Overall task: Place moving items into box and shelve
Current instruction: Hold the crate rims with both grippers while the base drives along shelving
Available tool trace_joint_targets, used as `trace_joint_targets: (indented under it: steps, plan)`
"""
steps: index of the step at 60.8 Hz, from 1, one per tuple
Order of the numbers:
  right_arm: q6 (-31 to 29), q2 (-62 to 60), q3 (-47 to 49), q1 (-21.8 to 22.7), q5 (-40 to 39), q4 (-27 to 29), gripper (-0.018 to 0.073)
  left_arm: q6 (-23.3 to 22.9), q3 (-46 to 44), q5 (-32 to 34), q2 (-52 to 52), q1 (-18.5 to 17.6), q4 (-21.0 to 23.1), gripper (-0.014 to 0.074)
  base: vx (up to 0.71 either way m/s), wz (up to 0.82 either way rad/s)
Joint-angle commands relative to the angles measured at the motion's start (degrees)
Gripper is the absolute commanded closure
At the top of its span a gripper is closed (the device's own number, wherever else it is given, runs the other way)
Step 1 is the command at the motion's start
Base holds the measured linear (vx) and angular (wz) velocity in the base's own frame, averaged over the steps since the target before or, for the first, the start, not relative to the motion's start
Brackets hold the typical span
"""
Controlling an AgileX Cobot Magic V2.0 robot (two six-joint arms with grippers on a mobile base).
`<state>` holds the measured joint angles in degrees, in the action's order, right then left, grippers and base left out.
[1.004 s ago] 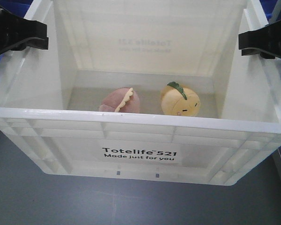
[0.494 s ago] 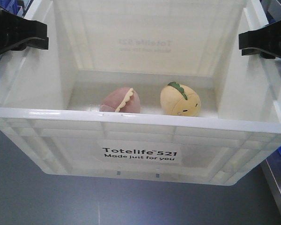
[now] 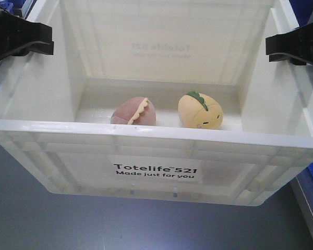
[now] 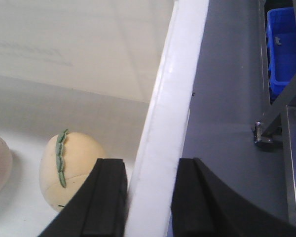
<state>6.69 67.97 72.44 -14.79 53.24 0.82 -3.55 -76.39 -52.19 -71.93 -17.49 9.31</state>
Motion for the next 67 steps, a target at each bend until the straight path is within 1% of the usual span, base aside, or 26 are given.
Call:
trace_joint_targets:
  steps: [1, 67]
  plan:
    - [-1.2, -1.7, 2.5, 0.3, -7.3, -1.7, 0.0564, 0.7, -2.7, 7.4, 2.7, -0.3, 1.5, 0.0603, 0.34, 0.0]
    - [-1.2, -1.7, 2.5, 0.3, -7.2, -1.7, 0.0564, 0.7, -2.7, 7.4, 2.7, -0.3, 1.5, 0.0603, 0.35, -0.06]
